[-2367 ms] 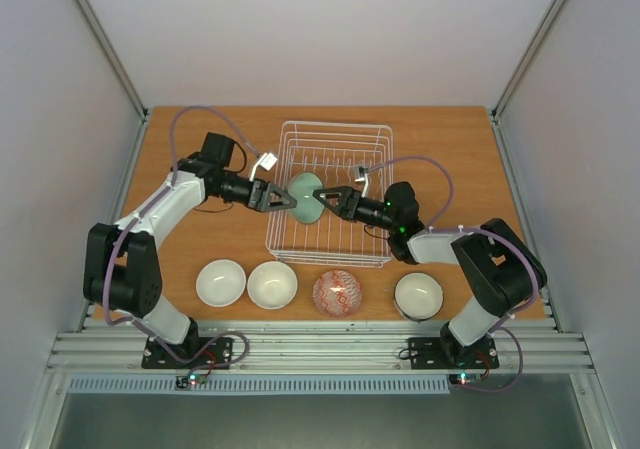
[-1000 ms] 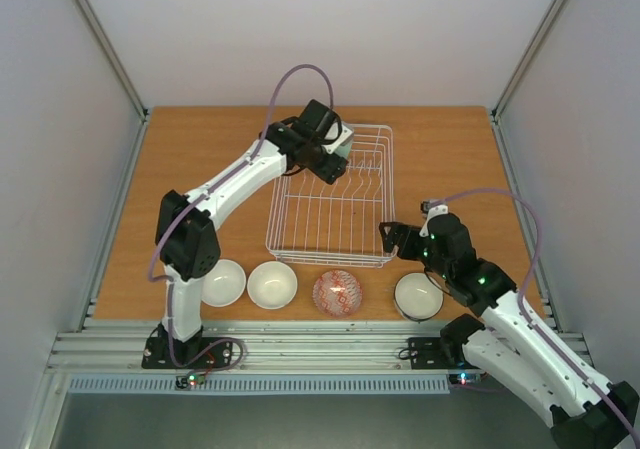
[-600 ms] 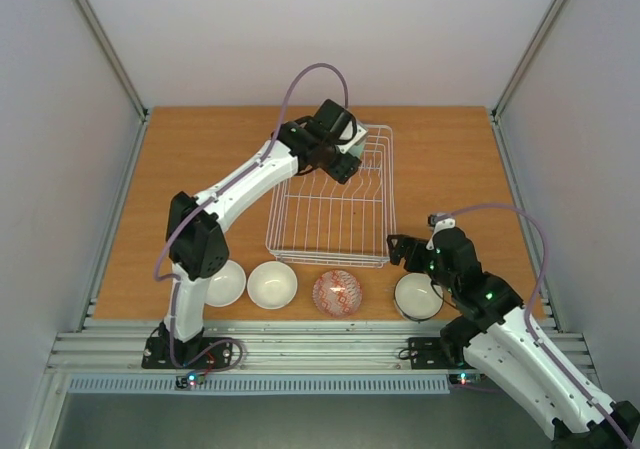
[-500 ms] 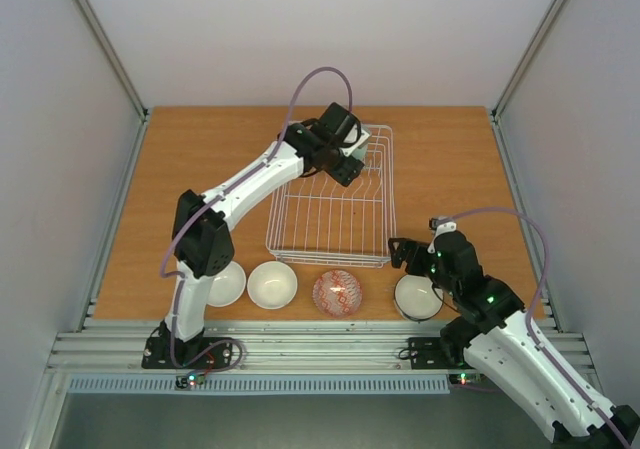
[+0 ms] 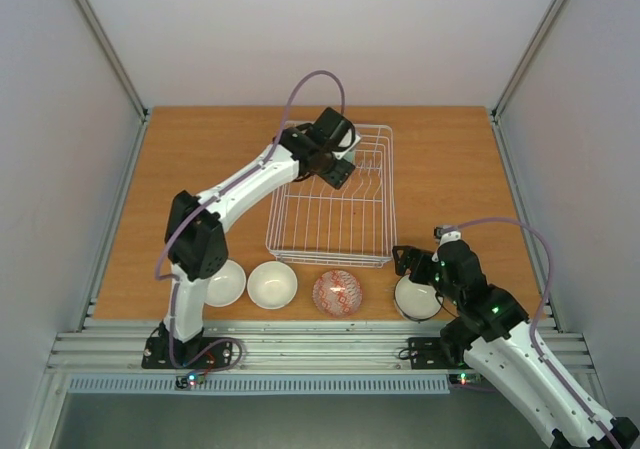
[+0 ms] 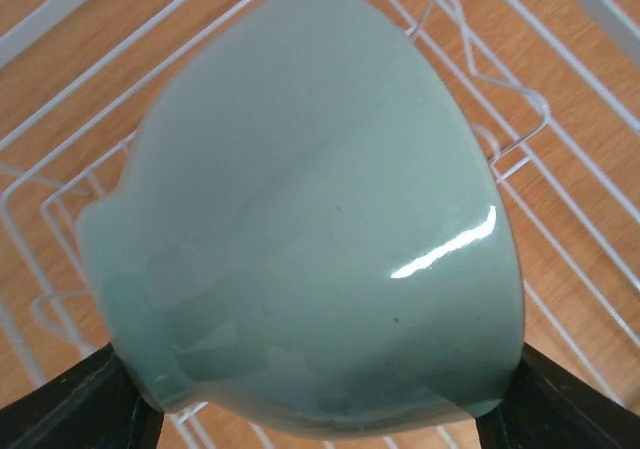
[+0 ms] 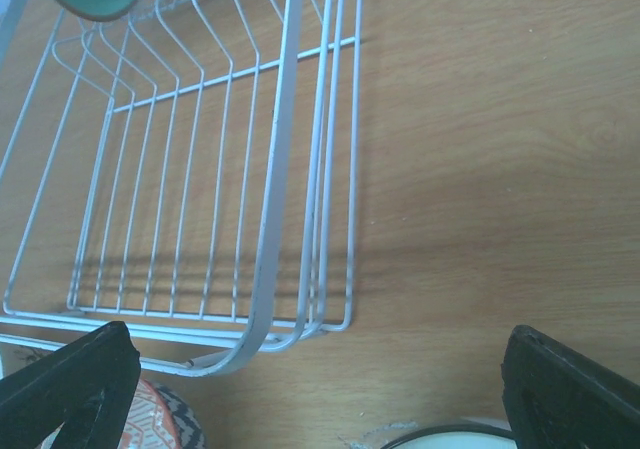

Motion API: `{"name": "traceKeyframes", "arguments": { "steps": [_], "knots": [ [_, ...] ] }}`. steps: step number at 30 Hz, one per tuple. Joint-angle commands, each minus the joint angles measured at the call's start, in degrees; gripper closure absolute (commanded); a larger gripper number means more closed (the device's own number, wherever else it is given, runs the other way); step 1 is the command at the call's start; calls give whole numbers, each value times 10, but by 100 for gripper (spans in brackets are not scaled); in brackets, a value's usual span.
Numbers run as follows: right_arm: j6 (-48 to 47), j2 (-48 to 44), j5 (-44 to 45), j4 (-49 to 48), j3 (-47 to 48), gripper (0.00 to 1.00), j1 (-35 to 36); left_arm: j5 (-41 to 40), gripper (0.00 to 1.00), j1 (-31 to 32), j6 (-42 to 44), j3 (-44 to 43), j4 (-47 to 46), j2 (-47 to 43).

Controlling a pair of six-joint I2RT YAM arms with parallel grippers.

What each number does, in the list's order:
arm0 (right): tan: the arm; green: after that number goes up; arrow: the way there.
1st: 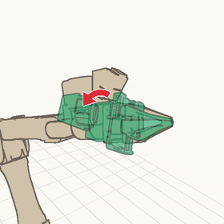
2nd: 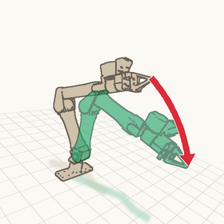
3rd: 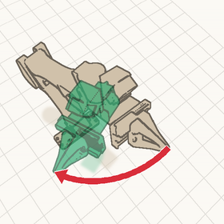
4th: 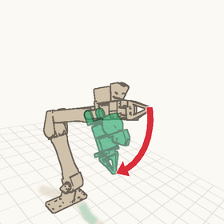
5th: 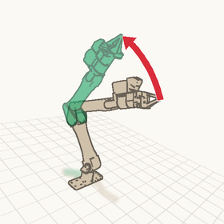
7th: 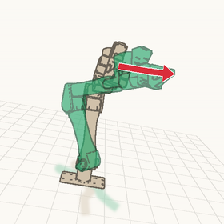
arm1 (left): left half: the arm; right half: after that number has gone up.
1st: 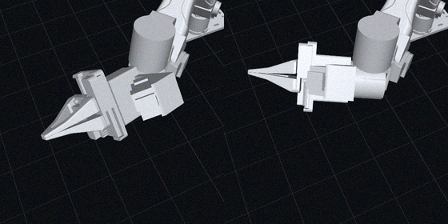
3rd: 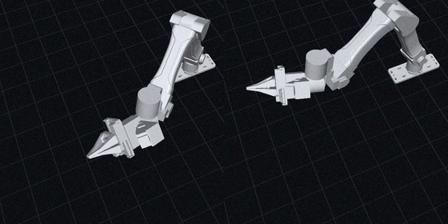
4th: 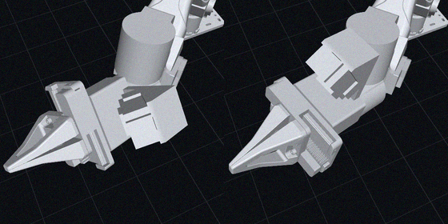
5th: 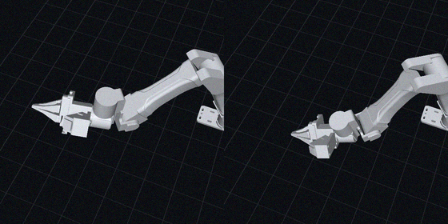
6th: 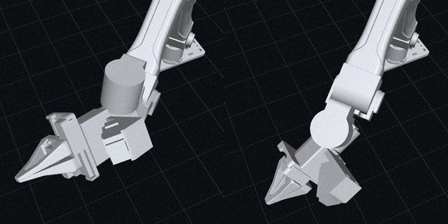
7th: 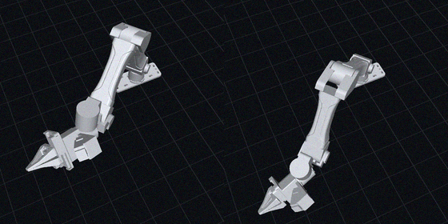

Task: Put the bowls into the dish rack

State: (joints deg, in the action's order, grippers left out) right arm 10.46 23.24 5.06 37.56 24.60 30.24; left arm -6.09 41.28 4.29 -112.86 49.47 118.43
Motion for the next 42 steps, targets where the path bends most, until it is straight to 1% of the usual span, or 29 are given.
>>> {"name": "traceKeyframes", "arguments": {
  "steps": [1, 6, 21, 26, 33, 42],
  "knots": [
    [9, 2, 1, -2, -12, 2, 3, -30, 100, -26, -1, 43, -54, -77],
    [14, 13, -7, -17, -18, 2, 3, -33, 100, -42, -1, 85, -68, -99],
    [18, 7, -10, -13, -35, 2, 3, -53, 100, -69, 4, 113, -80, -104],
    [22, 12, -14, -26, -44, 2, 3, -61, 99, -73, 10, 123, -92, -115],
    [24, 23, -16, -37, -48, 2, 3, -58, 100, -74, 14, 136, -93, -101],
    [24, 23, -12, -36, -48, 2, 3, -26, 100, -73, 6, 132, -76, -59]
  ]
}}
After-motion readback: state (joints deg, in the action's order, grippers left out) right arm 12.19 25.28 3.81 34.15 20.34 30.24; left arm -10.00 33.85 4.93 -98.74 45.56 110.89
